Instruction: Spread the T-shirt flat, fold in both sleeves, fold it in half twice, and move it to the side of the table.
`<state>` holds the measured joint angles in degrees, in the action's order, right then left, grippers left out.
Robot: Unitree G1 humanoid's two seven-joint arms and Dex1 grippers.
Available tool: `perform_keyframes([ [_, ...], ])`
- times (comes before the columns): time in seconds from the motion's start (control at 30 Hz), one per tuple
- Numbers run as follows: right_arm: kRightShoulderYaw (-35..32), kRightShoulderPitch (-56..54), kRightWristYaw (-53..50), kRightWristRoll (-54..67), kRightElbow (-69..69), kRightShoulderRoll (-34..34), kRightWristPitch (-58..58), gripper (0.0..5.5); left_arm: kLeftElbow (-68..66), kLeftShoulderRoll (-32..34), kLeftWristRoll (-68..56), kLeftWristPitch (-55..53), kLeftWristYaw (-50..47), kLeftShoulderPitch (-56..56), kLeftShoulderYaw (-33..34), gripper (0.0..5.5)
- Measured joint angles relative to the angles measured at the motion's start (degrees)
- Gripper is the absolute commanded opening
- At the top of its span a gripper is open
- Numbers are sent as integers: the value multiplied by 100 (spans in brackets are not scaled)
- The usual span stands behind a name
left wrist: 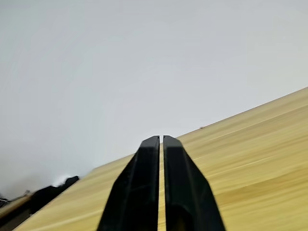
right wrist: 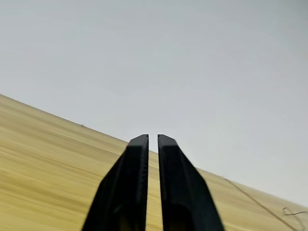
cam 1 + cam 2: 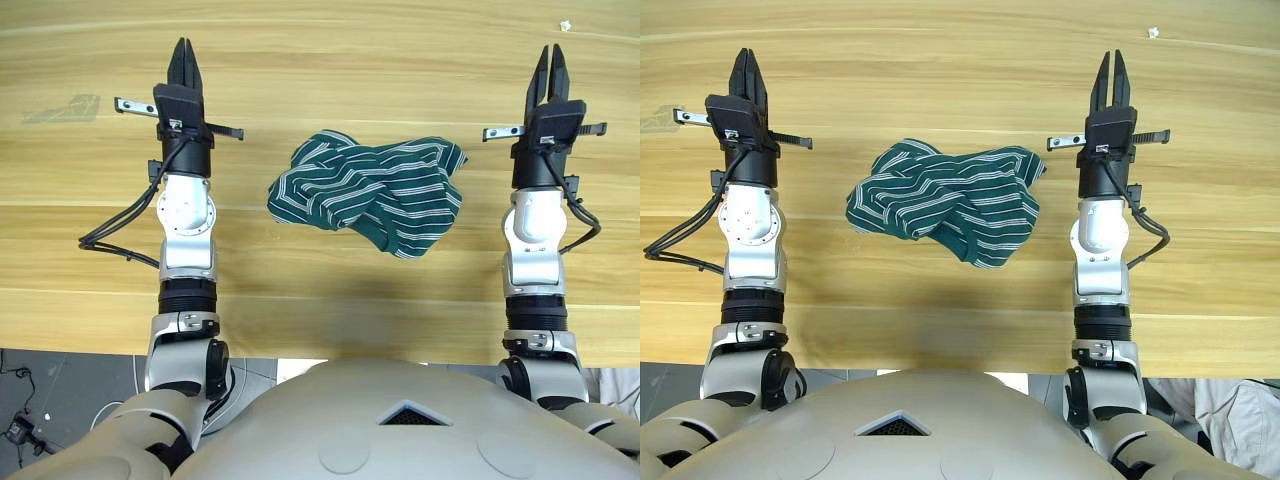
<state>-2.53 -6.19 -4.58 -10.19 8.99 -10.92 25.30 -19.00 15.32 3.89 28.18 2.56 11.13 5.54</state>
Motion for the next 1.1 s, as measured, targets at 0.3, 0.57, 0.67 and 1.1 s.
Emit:
perform_keyframes([
  [0.3, 1146, 2045, 3541, 1851, -3080, -1740, -2791, 246, 2349, 1739, -834, -651, 3479, -2273, -1136, 196],
  [0.57, 1714, 2257, 4459, 1327, -2789, -2543, -3292, 333, 2692, 2174, -297, -1093, 4162, -2567, -1816, 220],
  [0.67, 1975, 2016, 4478, 1159, -2605, -2447, -3529, 279, 2592, 2146, -145, -1157, 4163, -2469, -1961, 220],
  [1.1, 2519, 1227, 4636, 947, -2131, -2250, -3718, 29, 2623, 1802, 46, -1768, 4300, -1803, -2493, 220],
])
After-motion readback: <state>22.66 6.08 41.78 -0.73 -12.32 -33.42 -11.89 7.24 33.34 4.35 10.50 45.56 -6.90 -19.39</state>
